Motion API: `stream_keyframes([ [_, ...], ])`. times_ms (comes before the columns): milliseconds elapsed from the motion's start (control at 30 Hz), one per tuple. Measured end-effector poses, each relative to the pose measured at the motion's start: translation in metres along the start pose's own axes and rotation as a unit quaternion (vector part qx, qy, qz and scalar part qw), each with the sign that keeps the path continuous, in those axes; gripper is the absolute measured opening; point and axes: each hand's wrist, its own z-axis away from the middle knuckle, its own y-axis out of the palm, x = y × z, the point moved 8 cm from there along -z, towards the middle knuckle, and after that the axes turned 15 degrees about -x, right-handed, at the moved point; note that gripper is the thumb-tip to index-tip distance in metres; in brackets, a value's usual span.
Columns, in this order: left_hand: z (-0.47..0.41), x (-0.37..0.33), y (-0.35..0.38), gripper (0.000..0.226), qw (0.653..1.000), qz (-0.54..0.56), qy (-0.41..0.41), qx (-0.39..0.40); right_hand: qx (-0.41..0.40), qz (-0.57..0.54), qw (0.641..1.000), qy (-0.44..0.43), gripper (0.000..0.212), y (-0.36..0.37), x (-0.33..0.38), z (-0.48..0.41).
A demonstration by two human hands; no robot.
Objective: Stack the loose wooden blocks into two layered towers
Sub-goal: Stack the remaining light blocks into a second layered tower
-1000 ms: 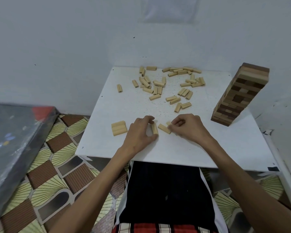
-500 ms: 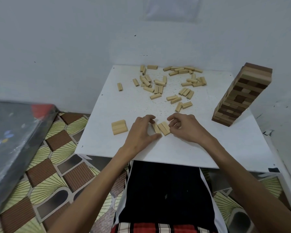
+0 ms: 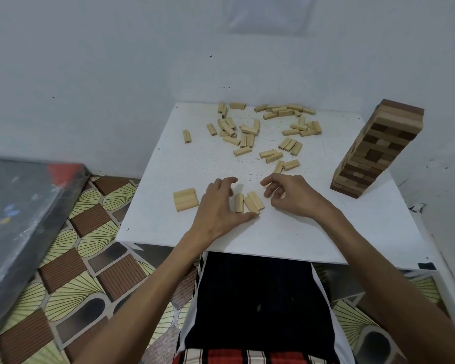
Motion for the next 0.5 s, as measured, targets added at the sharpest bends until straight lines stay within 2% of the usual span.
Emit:
stream_keyframes([
  [67, 0.004, -0.001, 0.006, 0.104, 0.999, -0.024, -0.029, 0.028, 0.005, 0.025, 1.000, -0.015, 0.043, 0.003, 0.000, -0.003],
  [167, 0.008, -0.007, 0.012, 0.106, 0.996, -0.083, -0.035, 0.023, 0.038, 0.050, 0.997, -0.053, 0.046, 0.010, 0.007, -0.006],
  [300, 0.009, -0.016, 0.018, 0.090, 0.992, -0.117, -0.041, -0.005, 0.040, 0.057, 0.995, -0.068, 0.027, 0.010, 0.012, -0.006],
  [400, 0.003, -0.018, 0.019, 0.075, 0.995, -0.097, -0.019, -0.011, 0.033, 0.037, 0.998, -0.046, 0.019, 0.007, 0.006, -0.008],
  [500, -0.008, -0.018, 0.018, 0.072, 0.996, -0.072, 0.027, 0.034, 0.046, 0.019, 0.999, -0.018, 0.040, 0.007, -0.002, -0.009],
])
